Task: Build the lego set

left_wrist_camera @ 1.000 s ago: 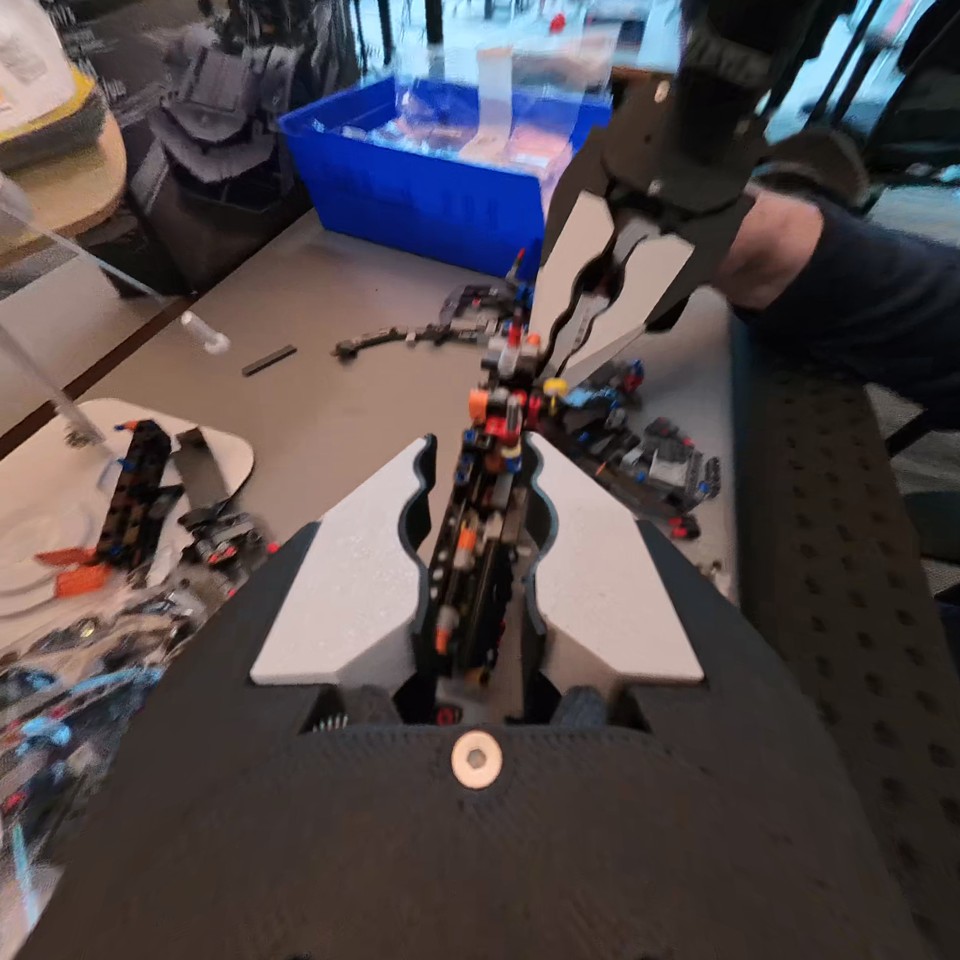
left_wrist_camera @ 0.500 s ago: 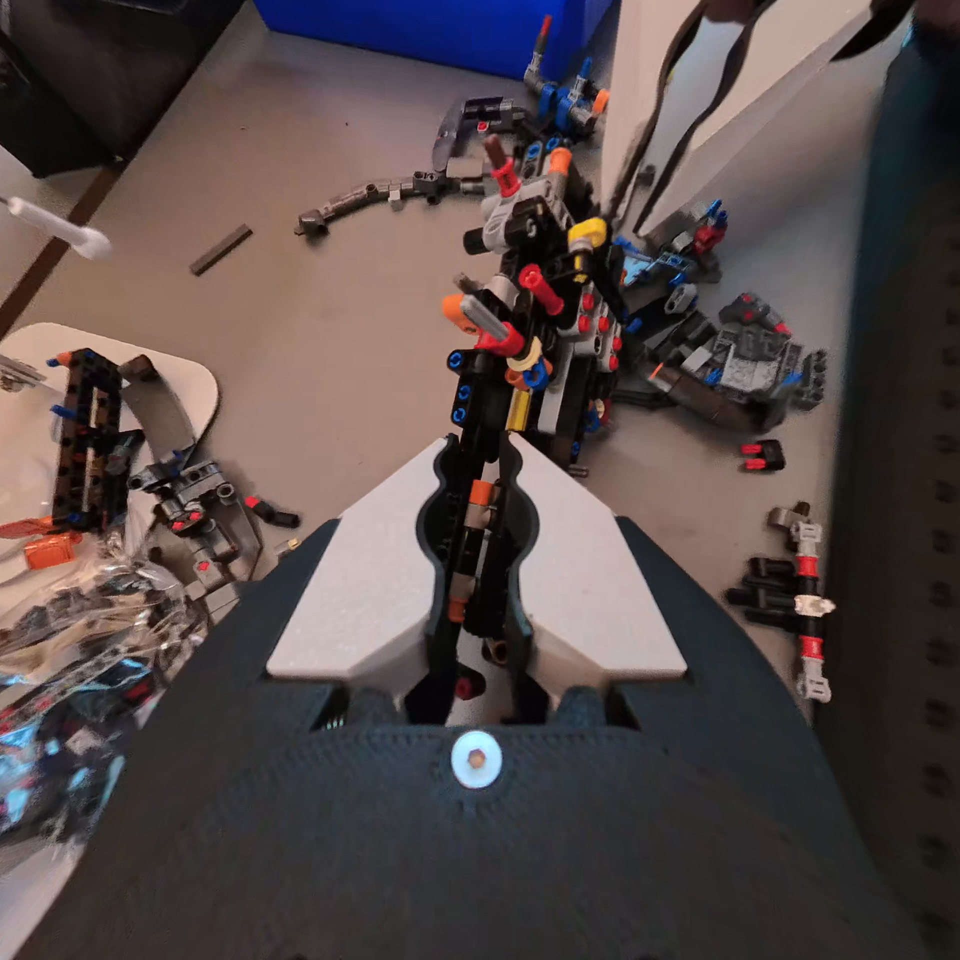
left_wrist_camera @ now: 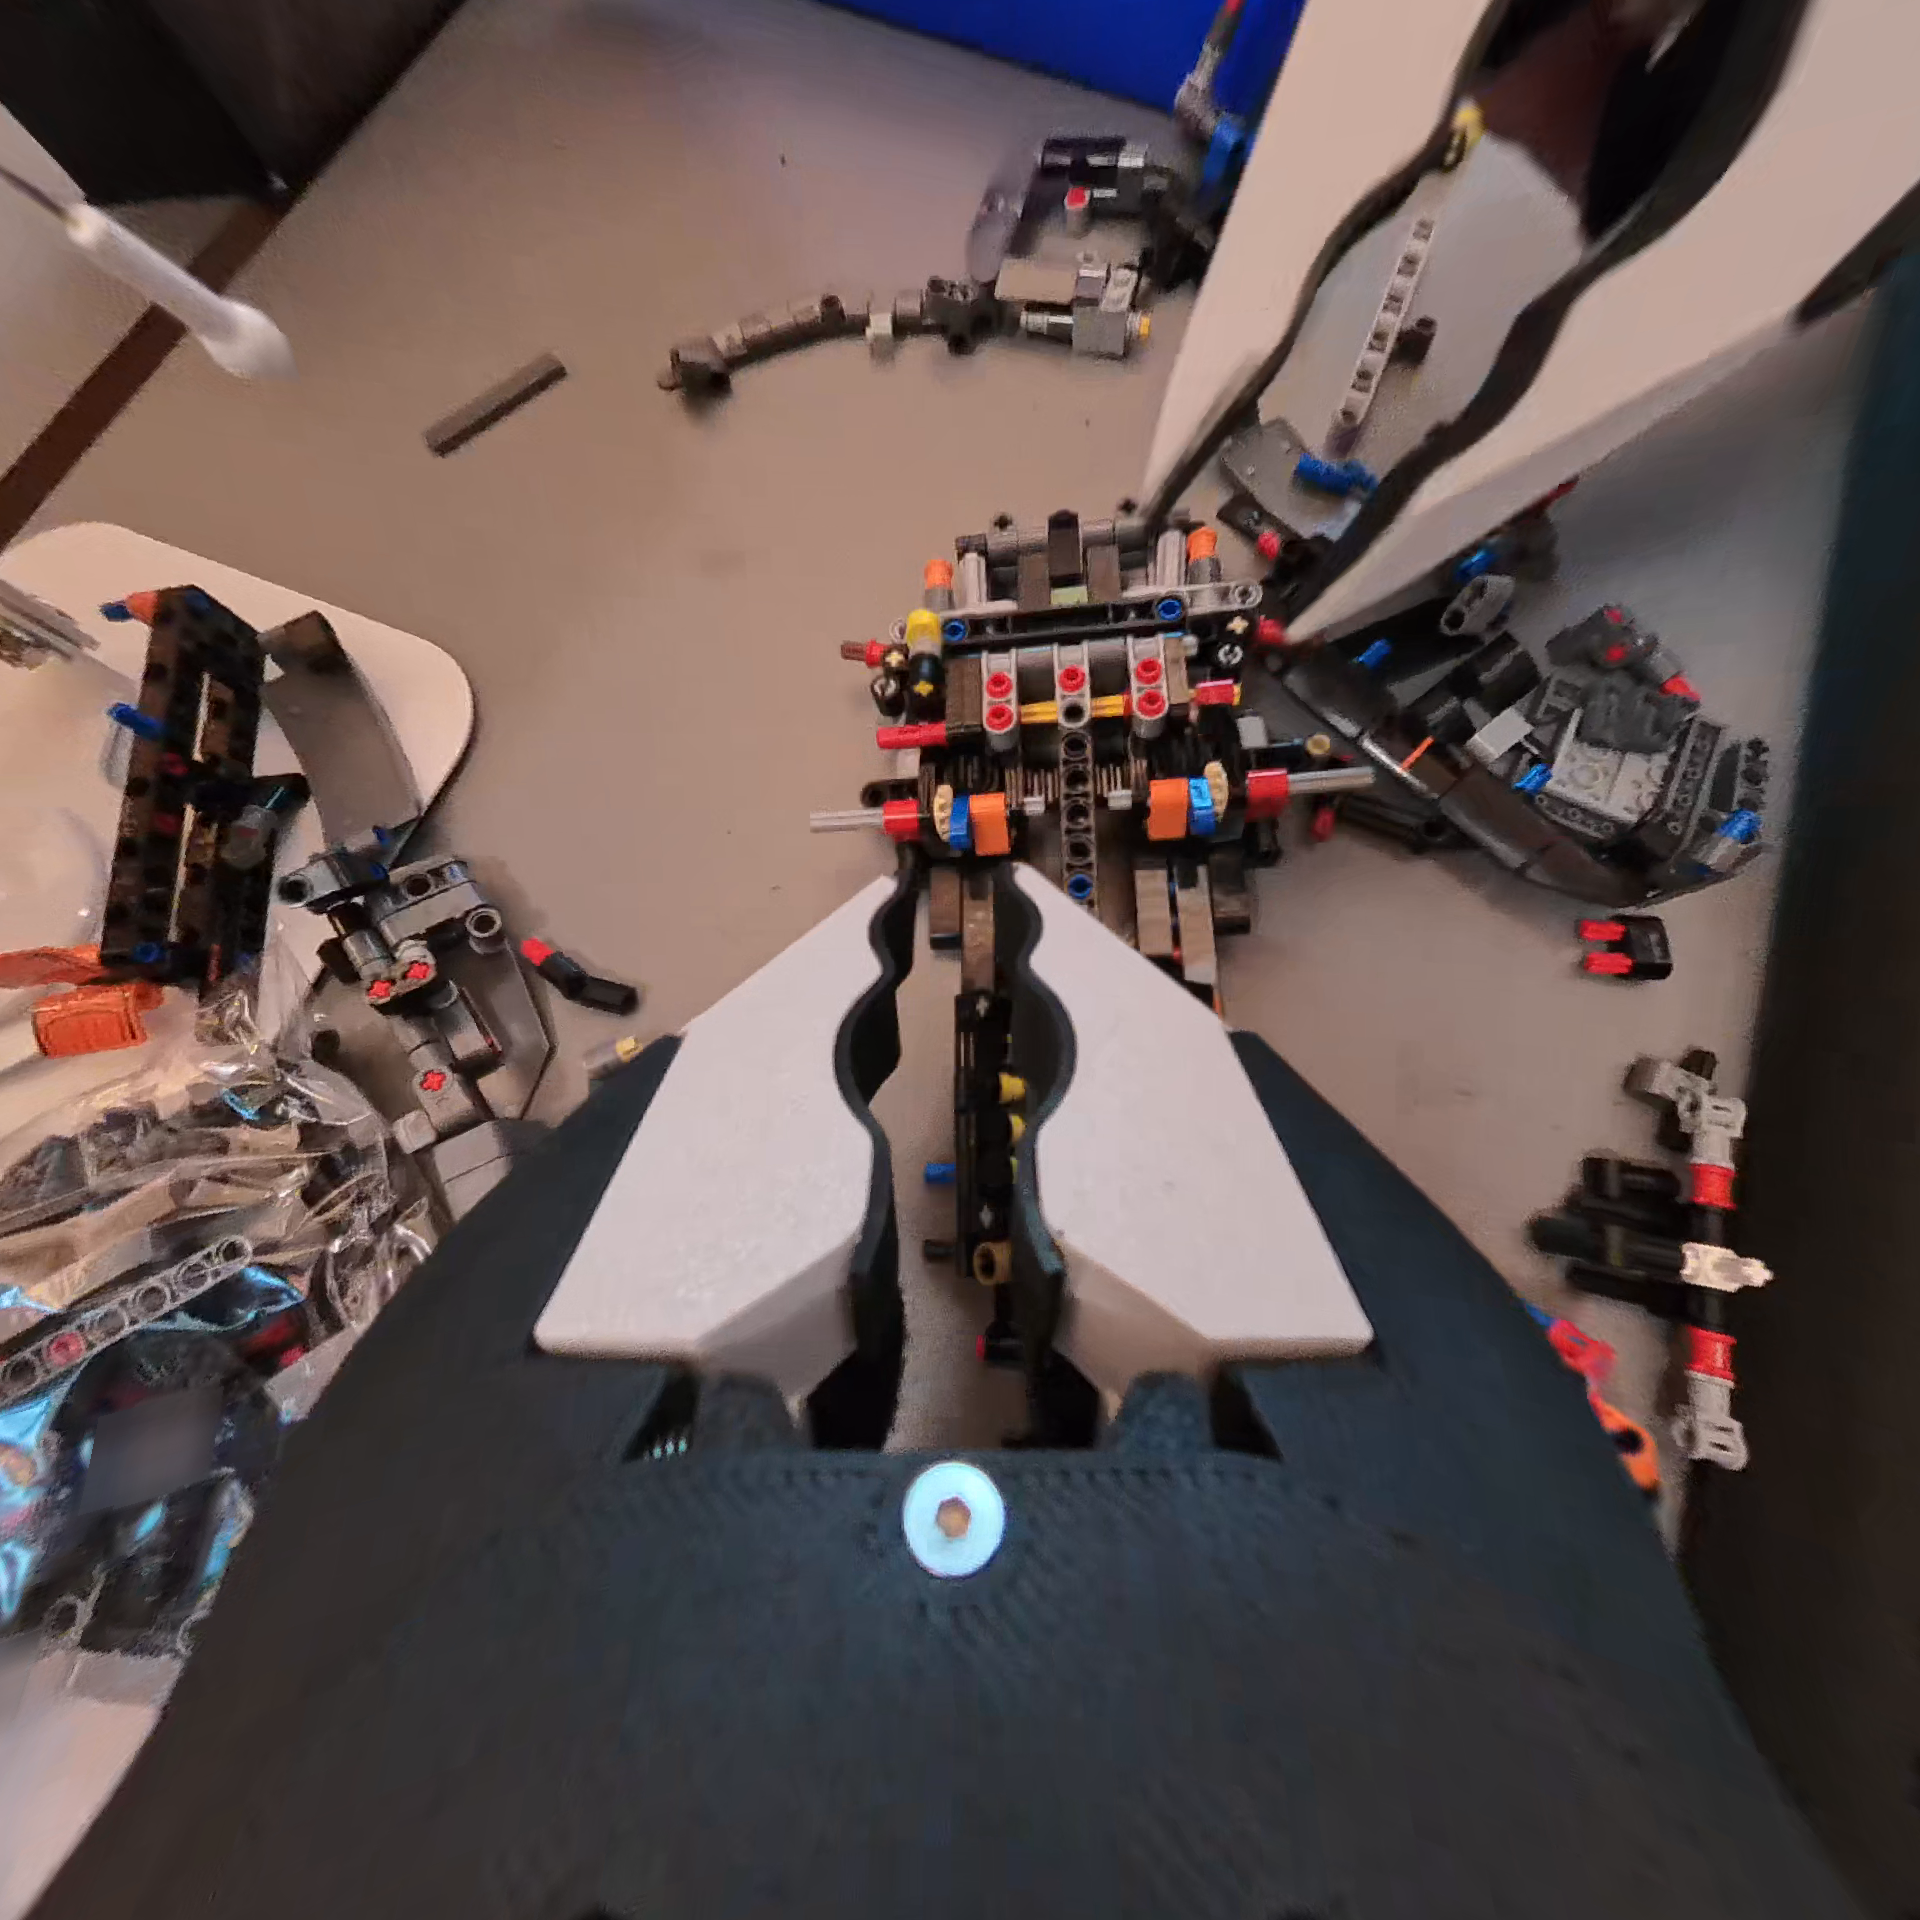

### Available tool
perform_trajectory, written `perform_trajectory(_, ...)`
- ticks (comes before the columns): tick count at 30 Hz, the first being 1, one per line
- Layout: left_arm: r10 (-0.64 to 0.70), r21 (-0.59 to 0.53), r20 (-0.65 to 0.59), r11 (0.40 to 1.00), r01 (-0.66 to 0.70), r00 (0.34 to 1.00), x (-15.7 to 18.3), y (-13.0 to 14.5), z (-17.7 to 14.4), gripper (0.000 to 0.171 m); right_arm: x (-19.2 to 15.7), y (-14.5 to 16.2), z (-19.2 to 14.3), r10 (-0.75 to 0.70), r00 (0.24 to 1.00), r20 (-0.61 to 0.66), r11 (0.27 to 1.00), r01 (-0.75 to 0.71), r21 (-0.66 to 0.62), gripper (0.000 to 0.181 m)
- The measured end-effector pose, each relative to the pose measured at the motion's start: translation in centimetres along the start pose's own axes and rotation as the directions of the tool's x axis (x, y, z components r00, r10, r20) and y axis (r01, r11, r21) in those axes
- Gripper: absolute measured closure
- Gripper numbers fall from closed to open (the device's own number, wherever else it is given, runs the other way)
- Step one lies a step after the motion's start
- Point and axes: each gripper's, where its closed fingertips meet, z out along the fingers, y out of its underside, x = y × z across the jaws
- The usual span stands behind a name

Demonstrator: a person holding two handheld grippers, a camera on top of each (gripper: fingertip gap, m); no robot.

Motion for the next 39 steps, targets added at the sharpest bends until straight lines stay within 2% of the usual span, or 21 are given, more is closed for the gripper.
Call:
perform_trajectory(2, -0.010, 0.018, -0.033, 1.000, 0.011, 0.999, 0.3, -0.1, -0.5, 0.156, -0.3, 0.3, 0.6, -0.024, 1.000, 0.011, 1.000, 0.024, -0.020, 0.158)
perform_trajectory(7, -0.005, -0.034, -0.066, 0.999, 0.003, 0.998, 0.7, 1.1, -1.6, 0.153, -1.1, -0.4, 2.4, -0.072, 0.997, 0.040, 0.996, 0.074, -0.048, 0.162)
perform_trajectory(15, -0.071, -0.100, -0.131, 0.993, 0.058, 0.989, 1.5, 2.8, -1.0, 0.154, -1.2, 1.3, 6.6, -0.246, 0.969, 0.010, 0.941, 0.241, -0.237, 0.160)
perform_trajectory(19, -0.094, -0.079, -0.118, 0.993, 0.085, 0.989, 1.1, 2.7, -1.4, 0.152, -1.1, 0.9, 6.6, -0.100, 0.994, 0.050, 0.982, 0.107, -0.158, 0.167)
perform_trajectory(20, -0.073, -0.061, -0.123, 0.996, 0.066, 0.990, 1.3, 2.4, -1.8, 0.147, -1.2, 0.7, 6.6, -0.046, 0.996, 0.073, 0.991, 0.055, -0.126, 0.169)
perform_trajectory(21, -0.063, -0.061, -0.158, 0.997, 0.054, 0.985, 2.0, 2.4, -2.0, 0.129, -1.2, 0.6, 6.6, 0.024, 0.994, 0.104, 0.995, -0.014, -0.098, 0.170)
perform_trajectory(23, -0.051, -0.063, -0.127, 0.997, 0.043, 0.991, 1.8, 2.8, -1.8, 0.121, -1.2, 0.4, 6.7, 0.103, 0.985, 0.141, 0.993, -0.094, -0.071, 0.172)
perform_trajectory(26, -0.060, -0.062, -0.098, 0.997, 0.054, 0.993, 1.2, 3.0, -1.6, 0.129, -1.1, 0.4, 6.8, 0.115, 0.986, 0.123, 0.991, -0.107, -0.076, 0.173)
perform_trajectory(30, -0.089, -0.034, -0.105, 0.996, 0.086, 0.990, 1.1, 3.0, -1.5, 0.129, -1.0, 0.2, 6.6, 0.203, 0.967, 0.151, 0.979, -0.197, -0.056, 0.175)
perform_trajectory(36, -0.108, -0.002, -0.120, 0.994, 0.108, 0.987, 1.1, 2.9, -1.5, 0.130, -0.6, -0.8, 6.0, 0.334, 0.912, 0.239, 0.934, -0.354, 0.043, 0.178)
perform_trajectory(39, -0.125, -0.014, -0.150, 0.992, 0.124, 0.981, 1.6, 3.2, -1.2, 0.130, 0.8, -1.6, 4.9, 0.344, 0.915, 0.210, 0.921, -0.373, 0.113, 0.181)
